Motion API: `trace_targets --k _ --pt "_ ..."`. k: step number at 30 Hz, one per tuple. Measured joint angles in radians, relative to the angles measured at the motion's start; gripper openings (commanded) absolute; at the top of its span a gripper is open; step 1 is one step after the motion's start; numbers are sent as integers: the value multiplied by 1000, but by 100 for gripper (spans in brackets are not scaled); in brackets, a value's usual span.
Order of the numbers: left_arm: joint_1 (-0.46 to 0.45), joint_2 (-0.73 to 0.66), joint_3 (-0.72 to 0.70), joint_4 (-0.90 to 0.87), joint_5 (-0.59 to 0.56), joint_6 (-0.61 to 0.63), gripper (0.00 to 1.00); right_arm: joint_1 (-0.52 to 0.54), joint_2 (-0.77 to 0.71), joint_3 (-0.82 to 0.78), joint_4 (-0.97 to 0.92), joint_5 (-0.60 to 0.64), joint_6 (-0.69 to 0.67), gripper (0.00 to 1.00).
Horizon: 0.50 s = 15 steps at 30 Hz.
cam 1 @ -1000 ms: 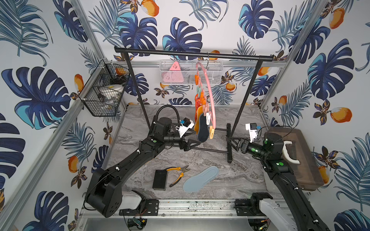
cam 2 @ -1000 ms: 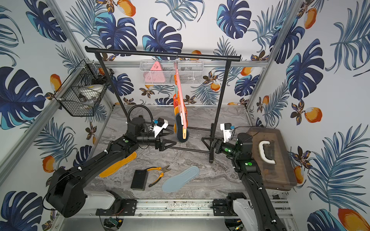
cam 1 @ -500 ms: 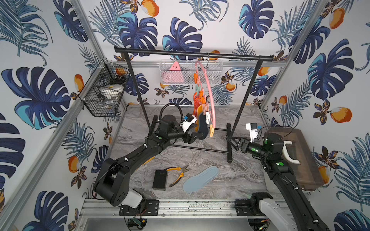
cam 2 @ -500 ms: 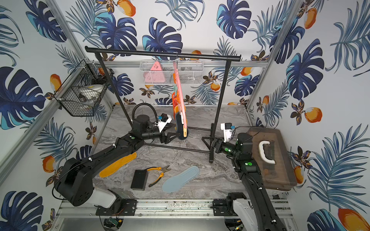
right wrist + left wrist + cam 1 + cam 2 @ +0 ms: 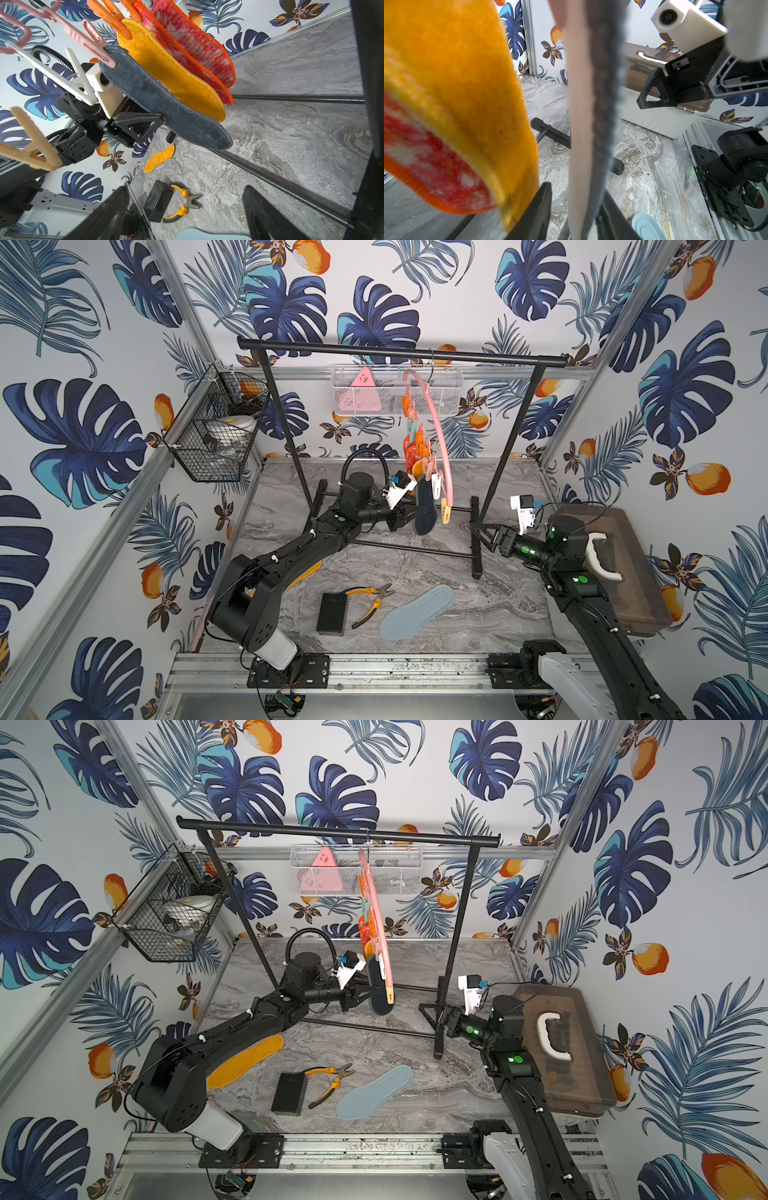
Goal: Take the shoe insoles off the hanger
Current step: Remove the insole from the hanger.
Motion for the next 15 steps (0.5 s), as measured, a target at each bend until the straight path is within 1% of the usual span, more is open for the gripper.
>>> trace_targets --k 2,3,7,8,10,15 --pt "0 15 11 3 -5 0 36 0 -2 0 1 0 1 89" --pt "-1 23 16 3 -10 0 33 0 -3 0 1 0 3 89" --pt "-2 34 21 0 -11 0 9 0 -13 0 0 0 10 89" --pt "-2 32 21 -4 -10 6 6 0 -13 1 -1 -1 6 89" --pt "-2 13 12 -21 -2 21 3 0 -13 7 -2 -6 -2 89" --pt "-2 -87 -7 -128 50 98 2 0 2 22 6 -48 -8 89"
